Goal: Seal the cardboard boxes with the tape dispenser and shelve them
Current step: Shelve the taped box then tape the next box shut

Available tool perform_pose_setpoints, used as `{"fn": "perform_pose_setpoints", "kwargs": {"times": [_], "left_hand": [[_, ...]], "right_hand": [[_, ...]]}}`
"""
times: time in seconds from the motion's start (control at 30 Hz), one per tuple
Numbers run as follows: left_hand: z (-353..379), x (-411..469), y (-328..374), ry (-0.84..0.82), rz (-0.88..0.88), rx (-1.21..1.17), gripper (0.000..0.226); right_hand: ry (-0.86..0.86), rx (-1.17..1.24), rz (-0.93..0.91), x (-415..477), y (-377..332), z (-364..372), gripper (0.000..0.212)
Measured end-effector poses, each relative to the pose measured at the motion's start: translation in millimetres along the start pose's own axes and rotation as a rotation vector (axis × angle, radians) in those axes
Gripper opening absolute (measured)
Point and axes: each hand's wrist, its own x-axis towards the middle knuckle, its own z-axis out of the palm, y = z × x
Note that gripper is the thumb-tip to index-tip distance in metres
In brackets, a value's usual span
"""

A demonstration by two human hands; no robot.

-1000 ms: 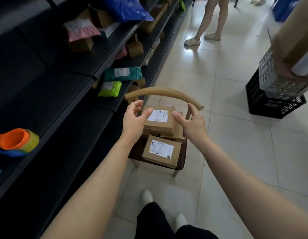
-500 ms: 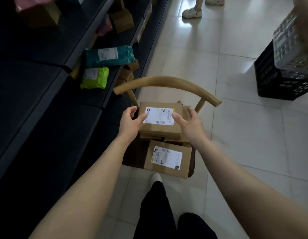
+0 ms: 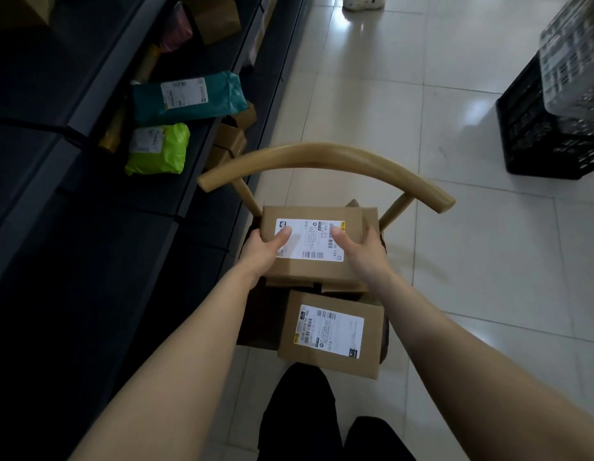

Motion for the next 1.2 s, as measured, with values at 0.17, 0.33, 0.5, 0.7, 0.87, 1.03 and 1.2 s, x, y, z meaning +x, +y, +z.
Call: {"fn": "perform_pose_setpoints", "kwargs": {"times": [0.17, 0.33, 0.5, 0.7, 0.87, 1.03, 1.2], "left_hand": [[1, 4, 1, -0.001, -0.008, -0.030, 0.048], [0, -10, 7, 0.022, 0.001, -0.017, 0.041], [-9, -46, 25, 0.086, 0.072, -0.033, 0.044], [-32, -117, 53, 0.206, 0.207, -0.122, 0.065], [-44, -195, 64, 0.323, 0.337, -0.208, 0.063], [-59, -282, 61, 0.436, 0.428, -0.290, 0.069], [-93, -359, 45, 0.606, 0.475, -0.332, 0.075]], "right_hand": [[-0.067, 0.059, 0.010, 3, 2, 6, 0.064], [-0.082, 0.100, -0.015, -9, -4, 3, 0.063], [-0.058, 0.134, -0.086, -37, -27, -7, 0.063], [-0.049, 0.094, -0.249, -98, -73, -26, 0.076], [-0.104, 0.080, -0.386, -164, -100, -49, 0.089], [-0.171, 0.050, -0.507, -232, -124, -62, 0.091], [-0.303, 0.034, -0.641, -296, -144, -42, 0.084]]}}
